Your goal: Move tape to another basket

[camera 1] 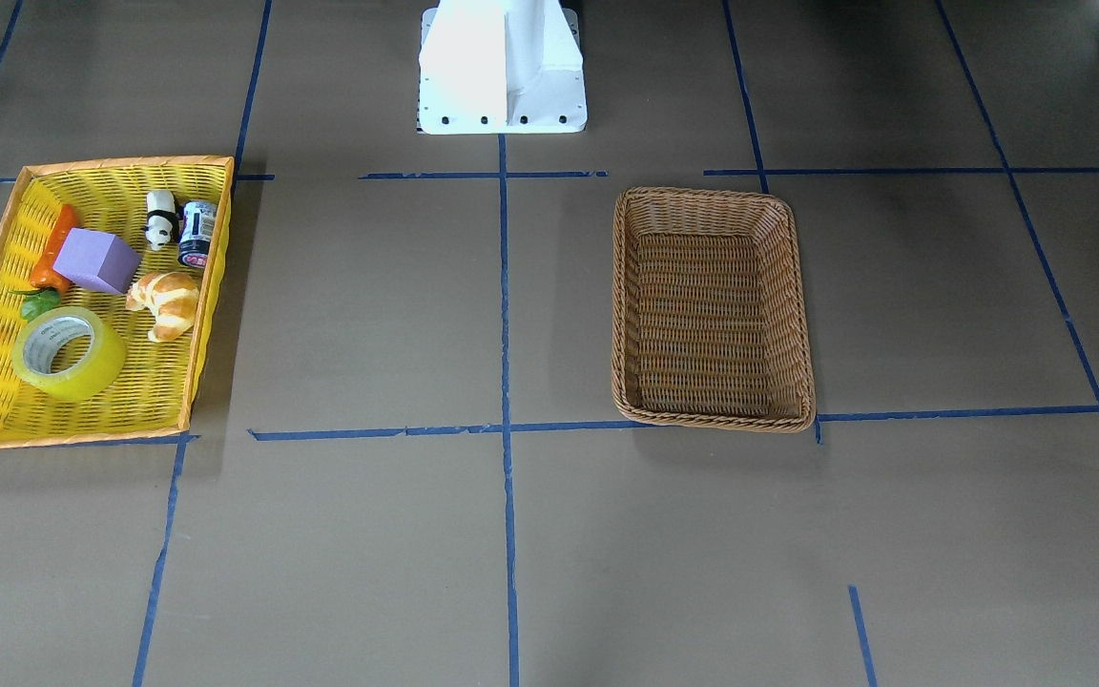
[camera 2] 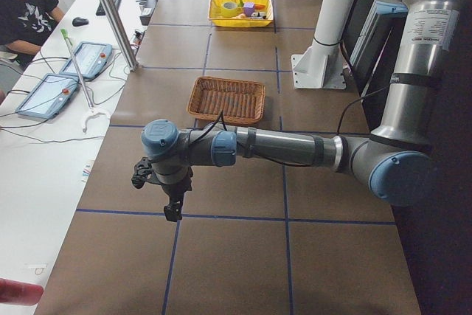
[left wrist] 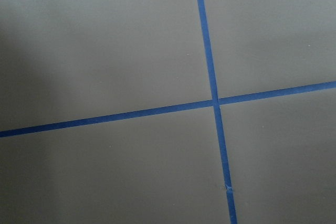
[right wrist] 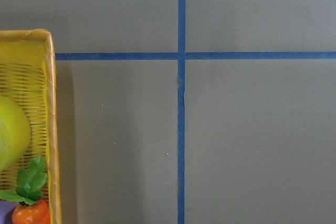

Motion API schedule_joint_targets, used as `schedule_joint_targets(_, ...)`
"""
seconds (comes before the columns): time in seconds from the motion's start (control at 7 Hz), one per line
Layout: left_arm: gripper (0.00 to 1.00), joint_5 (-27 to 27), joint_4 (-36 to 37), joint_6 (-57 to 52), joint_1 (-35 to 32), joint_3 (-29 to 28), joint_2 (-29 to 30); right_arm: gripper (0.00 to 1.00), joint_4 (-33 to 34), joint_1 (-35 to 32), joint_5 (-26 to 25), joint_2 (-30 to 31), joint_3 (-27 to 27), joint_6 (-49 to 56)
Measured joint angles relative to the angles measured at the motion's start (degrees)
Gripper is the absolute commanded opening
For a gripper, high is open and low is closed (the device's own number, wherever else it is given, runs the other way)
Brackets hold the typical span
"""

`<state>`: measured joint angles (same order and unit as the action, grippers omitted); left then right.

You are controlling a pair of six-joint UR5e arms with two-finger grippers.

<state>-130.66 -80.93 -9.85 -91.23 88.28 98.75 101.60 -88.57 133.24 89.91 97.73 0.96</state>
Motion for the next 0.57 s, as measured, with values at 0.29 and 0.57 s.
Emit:
schedule_joint_targets(0.29, 1.0, 0.02, 4.65, -0.05, 0.3, 0.7, 2.13, 1.0, 0.0, 0.11, 1.28, -0.11, 0.07, 0.08)
schedule_joint_targets(0.57, 1.0, -0.04, 5.75, -0.08, 0.49, 1.02, 2.45, 1.0, -0.06, 0.28, 2.72, -0.16, 0.06, 0.11)
